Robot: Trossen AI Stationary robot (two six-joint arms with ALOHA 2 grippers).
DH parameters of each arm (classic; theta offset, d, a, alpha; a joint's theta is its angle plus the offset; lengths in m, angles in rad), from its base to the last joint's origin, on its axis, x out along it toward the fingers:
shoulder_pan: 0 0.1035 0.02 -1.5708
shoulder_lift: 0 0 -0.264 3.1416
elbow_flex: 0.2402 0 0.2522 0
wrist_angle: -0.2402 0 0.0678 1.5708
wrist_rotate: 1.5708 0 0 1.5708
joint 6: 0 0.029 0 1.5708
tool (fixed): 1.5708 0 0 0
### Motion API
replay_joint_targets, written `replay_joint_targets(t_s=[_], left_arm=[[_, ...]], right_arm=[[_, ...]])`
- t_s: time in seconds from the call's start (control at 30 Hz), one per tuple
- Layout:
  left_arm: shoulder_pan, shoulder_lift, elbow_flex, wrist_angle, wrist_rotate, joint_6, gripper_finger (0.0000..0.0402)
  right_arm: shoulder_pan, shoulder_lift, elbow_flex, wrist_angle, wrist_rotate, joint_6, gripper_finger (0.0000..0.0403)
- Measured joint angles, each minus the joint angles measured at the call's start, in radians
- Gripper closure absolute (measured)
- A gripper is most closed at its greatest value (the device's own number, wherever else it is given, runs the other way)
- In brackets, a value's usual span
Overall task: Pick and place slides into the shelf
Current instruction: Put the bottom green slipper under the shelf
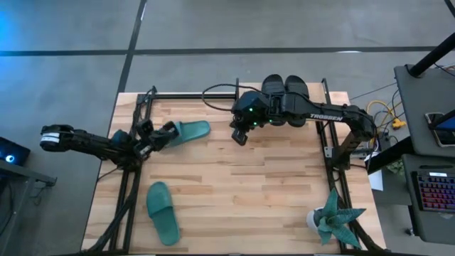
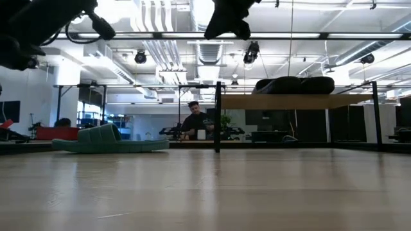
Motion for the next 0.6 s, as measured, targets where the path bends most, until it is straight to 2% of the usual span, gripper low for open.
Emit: replay_joint_targets(t_s=[0.17,0.23,0.33,0.4,0.5,0.6], left_arm=[[0.000,0.017,0.060,-0.007,-0.010,0.010,0.0402],[-0.001,0.032,0.089,-0.020,-0.006,0.058,0.0402],[-0.014,0.051,0.154,-0.136,0.010,0.104,0.0402],[-0.022,0.049,0.213,-0.343,0.014,0.106,0.0402],[-0.033,0.030,0.326,-0.782,0.029,0.115,0.0402],[-0.053,0.019,0.460,-1.212,0.032,0.191,0.0402]], right_arm=[[0.002,0.000,-0.004,-0.004,0.024,0.051,0.0390],[0.010,0.000,-0.008,-0.014,0.022,0.055,0.0390],[0.026,0.000,-0.013,-0.038,0.022,0.055,0.0390],[0.037,0.000,-0.013,-0.050,0.022,0.055,0.0390],[0.052,0.000,-0.014,-0.081,0.022,0.063,0.0390],[0.063,0.000,-0.014,-0.125,0.023,0.083,0.0390]])
